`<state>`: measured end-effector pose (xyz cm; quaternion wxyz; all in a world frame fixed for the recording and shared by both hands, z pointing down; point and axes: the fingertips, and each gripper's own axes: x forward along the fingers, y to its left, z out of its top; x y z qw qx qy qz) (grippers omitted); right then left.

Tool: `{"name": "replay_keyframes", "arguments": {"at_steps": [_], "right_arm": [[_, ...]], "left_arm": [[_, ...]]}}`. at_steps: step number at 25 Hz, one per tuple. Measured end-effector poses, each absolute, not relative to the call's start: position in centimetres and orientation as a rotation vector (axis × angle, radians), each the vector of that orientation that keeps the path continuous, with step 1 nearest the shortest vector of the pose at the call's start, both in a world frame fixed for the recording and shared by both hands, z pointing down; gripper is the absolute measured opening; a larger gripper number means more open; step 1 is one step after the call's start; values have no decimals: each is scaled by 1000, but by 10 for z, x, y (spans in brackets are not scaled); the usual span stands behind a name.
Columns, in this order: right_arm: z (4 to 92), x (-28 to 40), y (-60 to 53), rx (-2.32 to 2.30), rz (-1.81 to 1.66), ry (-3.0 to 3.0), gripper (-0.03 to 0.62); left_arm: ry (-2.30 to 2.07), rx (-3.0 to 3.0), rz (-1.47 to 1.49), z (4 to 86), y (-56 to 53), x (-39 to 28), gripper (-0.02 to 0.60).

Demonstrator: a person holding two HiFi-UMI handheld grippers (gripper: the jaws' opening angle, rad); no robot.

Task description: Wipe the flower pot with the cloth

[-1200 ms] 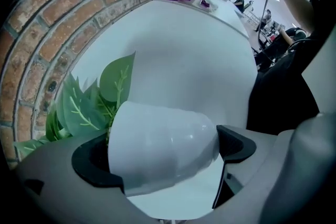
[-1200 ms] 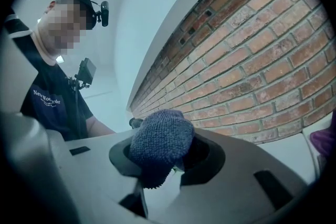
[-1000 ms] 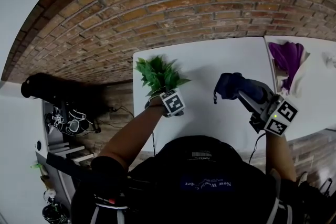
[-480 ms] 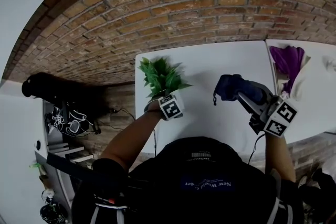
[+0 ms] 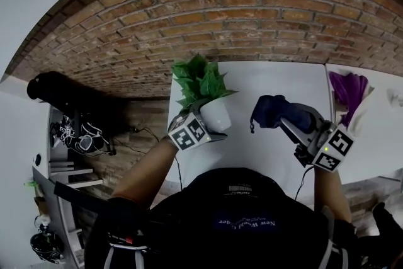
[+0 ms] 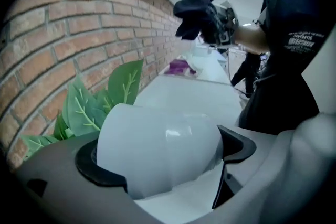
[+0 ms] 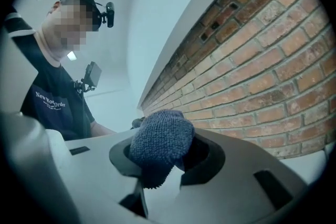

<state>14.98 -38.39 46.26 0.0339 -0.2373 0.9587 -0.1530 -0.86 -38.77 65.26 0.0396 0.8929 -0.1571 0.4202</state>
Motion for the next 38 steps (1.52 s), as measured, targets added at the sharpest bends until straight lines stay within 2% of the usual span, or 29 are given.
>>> {"name": "replay_keyframes", "arguments": {"at_steps": [5,10,22,34,38], "right_arm": [[416,81,-366,-531,-240,3055,118],[395,17,-355,-448,96,3218,118],[392,-43,-343,-513,668,3434,118],[404,-39,-304,-203,521,3551,117],[367,-34,-327,-412,380,3376,117]], "left_arm": [[-495,2939,1152,565,-377,1,555],[-539,3024,1066,518,-369,5,555],[-613,3081,1008,473,-360,-4,552],[-751,3121,1005,454,-366,-22,549],[-701,3123,896,445,-361,-20,548]]}}
